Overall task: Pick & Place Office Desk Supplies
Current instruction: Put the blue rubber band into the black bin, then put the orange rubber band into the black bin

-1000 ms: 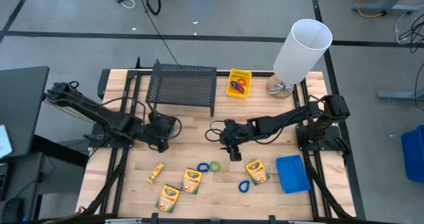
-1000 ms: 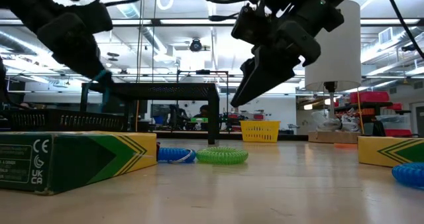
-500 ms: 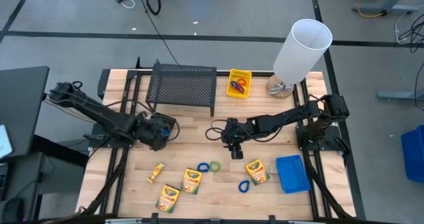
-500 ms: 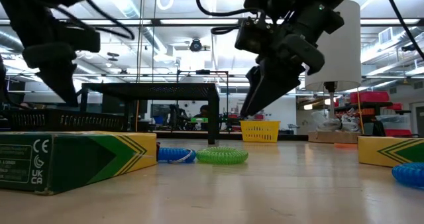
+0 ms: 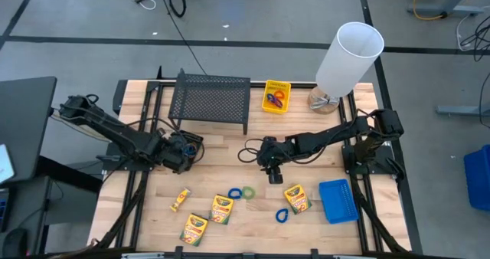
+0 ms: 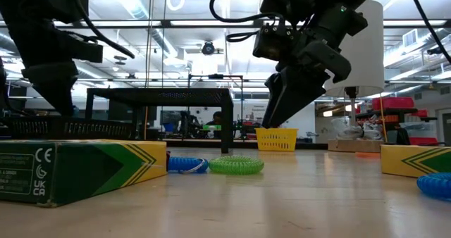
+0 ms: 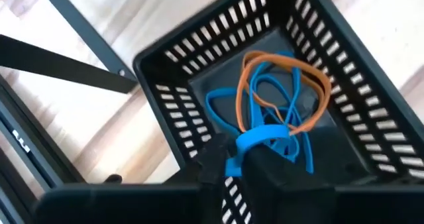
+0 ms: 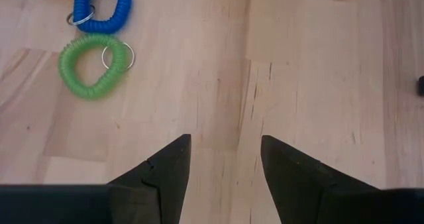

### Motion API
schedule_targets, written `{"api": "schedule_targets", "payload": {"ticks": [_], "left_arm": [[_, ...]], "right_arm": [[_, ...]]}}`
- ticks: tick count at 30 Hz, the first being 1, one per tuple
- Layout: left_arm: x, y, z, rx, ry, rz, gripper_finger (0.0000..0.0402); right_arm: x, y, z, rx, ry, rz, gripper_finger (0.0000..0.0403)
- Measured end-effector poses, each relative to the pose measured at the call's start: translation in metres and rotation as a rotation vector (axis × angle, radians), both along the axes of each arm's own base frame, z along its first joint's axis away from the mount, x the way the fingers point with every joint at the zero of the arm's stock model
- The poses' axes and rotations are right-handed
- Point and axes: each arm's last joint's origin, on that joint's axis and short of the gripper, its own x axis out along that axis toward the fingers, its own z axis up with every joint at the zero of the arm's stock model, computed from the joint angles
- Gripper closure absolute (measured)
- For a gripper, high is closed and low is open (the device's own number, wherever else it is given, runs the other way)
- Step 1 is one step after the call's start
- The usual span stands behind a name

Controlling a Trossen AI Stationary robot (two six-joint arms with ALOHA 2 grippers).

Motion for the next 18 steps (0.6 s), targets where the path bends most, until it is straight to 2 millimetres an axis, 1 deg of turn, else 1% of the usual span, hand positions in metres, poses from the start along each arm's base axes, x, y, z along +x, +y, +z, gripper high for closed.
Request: {"api": "schedule_targets", "payload": {"ticks": [9,18], "left_arm": [[0.003,0.0,0.001,0.042,-0.048,0.004,0.0275],[0.014,-0.003,0.003,0.082,-0.094,-0.128,0.0158]], "right_arm": [[0.0,0.0,0.0,0.009,0.001,-0.011,0.0211],[0.0,0.0,0.0,0.01,0.002,-0.013,0.0211]]}}
